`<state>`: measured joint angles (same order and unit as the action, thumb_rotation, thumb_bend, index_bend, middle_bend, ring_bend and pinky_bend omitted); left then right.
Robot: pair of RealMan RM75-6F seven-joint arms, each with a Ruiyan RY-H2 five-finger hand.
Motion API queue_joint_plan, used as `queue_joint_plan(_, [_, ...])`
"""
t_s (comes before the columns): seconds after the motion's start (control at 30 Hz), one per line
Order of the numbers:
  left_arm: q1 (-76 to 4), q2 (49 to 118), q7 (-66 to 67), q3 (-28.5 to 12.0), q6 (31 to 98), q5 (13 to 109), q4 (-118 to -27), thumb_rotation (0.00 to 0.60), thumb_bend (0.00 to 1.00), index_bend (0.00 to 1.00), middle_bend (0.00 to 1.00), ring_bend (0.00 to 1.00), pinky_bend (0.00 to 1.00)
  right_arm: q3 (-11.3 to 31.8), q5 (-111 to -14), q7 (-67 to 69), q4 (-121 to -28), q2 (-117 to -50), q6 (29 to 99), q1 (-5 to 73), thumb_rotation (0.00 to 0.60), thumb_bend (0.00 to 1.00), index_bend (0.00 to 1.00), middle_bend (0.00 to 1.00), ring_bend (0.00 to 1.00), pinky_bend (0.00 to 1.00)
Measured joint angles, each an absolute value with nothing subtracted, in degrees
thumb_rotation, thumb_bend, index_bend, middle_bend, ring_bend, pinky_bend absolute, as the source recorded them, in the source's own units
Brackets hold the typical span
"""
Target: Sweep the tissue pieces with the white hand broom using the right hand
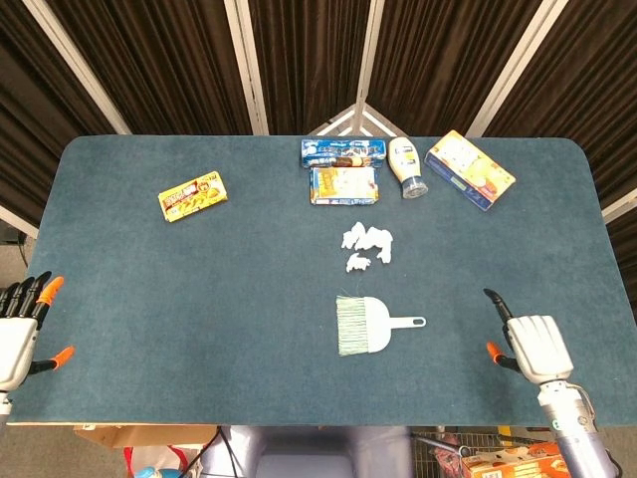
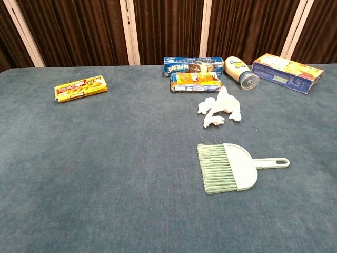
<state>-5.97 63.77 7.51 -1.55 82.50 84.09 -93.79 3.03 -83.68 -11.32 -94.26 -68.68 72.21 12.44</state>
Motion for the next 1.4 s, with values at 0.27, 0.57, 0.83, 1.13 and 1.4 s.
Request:
queue_joint_plan(0.27, [-5.9,63.8,7.6,-1.6,82.6,83.8,-93.9,0.600,0.00,0.00,0.00,0.00,0.00,3.3,-80.4,-19.8,-93.8,-73.0,66.4,16.2,0.600,0.32,0.38,0.93,0.99,0.97])
queue_joint_plan(0.57, [-5.9,63.6,6.8,-1.5,82.4,84.1,-93.9,0.600,0.00,0.00,0.00,0.00,0.00,4.7,-76.1,-27.6,-91.3,-81.0,62.9,19.9,0.600,0.32,0.43,0.93,0.99,0.97])
queue_joint_plan(0.83, [-6.1,63.3,6.0,-1.5,82.1,84.2,-93.9,0.600,0.00,0.00,0.00,0.00,0.00,6.3,-71.6,-32.0,-89.0,-85.4,61.3,22.2,0.600,0.32,0.43,0.93,0.99,0.97])
queue_joint_plan(1.13, [-6.0,63.2,5.9,-1.4,82.1,84.3,-93.9,0.600,0.00,0.00,0.00,0.00,0.00,7.4,-68.4,-33.5,-86.8,-88.5,60.7,23.9,0.600,0.32,0.45,0.93,0.99,0.97])
queue_joint_plan(1.4, [-6.0,63.2,6.0,-1.4,82.0,84.1,-94.0,0.600,0.00,0.00,0.00,0.00,0.00,8.4,-66.6,-34.1,-85.8,-89.9,60.5,25.3,0.600,0.32,0.45,0.93,0.99,0.97])
